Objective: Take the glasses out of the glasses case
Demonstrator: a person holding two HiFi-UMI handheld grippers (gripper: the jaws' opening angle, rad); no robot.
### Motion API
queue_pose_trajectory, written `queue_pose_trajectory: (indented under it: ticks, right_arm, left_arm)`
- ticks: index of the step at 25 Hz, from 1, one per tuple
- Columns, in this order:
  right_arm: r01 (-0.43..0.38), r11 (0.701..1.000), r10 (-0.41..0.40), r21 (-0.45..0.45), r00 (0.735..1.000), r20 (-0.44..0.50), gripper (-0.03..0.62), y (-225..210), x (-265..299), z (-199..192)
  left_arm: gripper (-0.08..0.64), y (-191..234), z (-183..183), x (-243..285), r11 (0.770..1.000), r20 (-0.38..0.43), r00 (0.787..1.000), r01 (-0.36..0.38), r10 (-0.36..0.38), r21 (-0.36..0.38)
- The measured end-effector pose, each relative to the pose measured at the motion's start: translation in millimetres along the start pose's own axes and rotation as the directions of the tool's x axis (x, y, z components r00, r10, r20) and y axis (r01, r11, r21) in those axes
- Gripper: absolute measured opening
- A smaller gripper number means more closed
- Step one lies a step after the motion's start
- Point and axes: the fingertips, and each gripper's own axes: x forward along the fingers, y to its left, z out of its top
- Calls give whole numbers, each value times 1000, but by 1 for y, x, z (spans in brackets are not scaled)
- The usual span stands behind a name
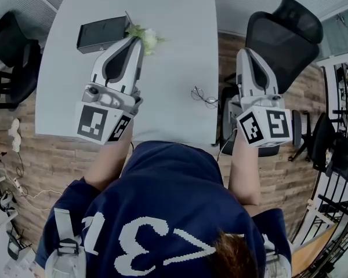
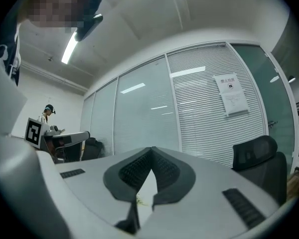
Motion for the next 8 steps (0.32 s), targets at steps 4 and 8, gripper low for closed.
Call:
queue_pose_trajectory:
  ticks: [4, 8]
  right_arm:
    - [0, 1000, 0, -3, 1000, 9, 23, 4, -1, -2]
    - [-6, 1000, 6, -7, 1000, 19, 23, 5, -3, 8]
  left_arm:
    - [20, 3, -4, -4, 1000, 1, 1000, -4, 4, 4]
    - [20, 1, 0, -2, 1000, -1, 1000, -7, 7, 7]
